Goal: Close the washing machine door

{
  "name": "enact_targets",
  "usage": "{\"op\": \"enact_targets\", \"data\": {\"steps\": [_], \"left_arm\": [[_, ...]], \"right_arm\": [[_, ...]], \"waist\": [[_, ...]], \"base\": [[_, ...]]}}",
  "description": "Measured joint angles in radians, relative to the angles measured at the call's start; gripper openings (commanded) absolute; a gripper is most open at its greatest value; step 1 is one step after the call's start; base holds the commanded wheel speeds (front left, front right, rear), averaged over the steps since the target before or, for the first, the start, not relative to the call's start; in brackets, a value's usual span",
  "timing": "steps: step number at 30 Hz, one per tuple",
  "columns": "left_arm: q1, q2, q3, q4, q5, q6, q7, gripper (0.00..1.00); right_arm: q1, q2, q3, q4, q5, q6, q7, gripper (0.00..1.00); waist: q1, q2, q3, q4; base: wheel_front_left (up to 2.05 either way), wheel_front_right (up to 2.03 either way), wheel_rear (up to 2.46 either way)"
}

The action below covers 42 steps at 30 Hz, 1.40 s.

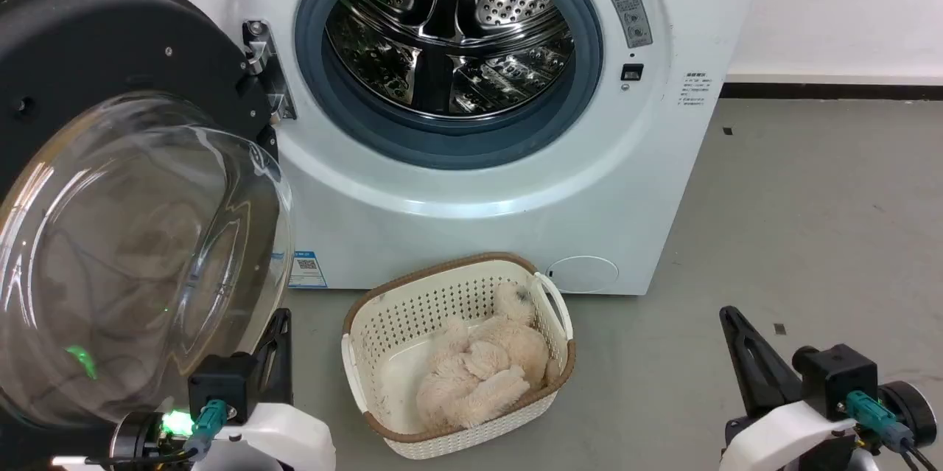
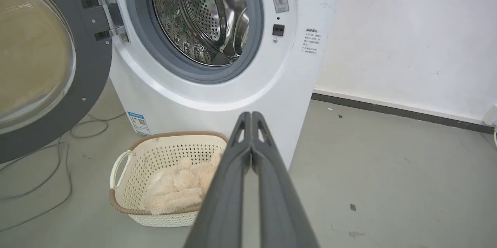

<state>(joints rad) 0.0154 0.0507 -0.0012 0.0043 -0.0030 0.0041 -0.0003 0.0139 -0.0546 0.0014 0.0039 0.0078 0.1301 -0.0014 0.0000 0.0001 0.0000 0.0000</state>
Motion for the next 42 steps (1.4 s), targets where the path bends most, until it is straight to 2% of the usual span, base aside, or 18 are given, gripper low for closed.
{"op": "enact_targets", "data": {"steps": [2,3,25,42], "left_arm": [[0.000,0.000,0.000,0.000,0.000,0.000,0.000,0.00],[0.000,0.000,0.000,0.000,0.000,0.001,0.000,1.00],[0.001,0.000,-0.006,0.002,-0.009,0.003,-0.029,1.00],[0.012,0.000,-0.003,0.003,-0.027,0.011,-0.064,1.00]], "right_arm": [[0.000,0.000,0.000,0.000,0.000,0.000,0.000,0.00],[0.000,0.000,0.000,0.000,0.000,0.000,0.000,1.00],[0.001,0.000,-0.004,0.002,0.022,0.000,-0.029,1.00],[0.002,0.000,0.012,0.003,0.039,0.000,-0.064,1.00]], "waist": [[0.0000,0.0000,0.000,0.000],[0.0000,0.0000,0.000,0.000],[0.0000,0.0000,0.003,0.008],[0.0000,0.0000,-0.002,0.063]], "base": [[0.00,0.00,0.00],[0.00,0.00,0.00],[0.00,0.00,0.00],[0.00,0.00,0.00]]}}
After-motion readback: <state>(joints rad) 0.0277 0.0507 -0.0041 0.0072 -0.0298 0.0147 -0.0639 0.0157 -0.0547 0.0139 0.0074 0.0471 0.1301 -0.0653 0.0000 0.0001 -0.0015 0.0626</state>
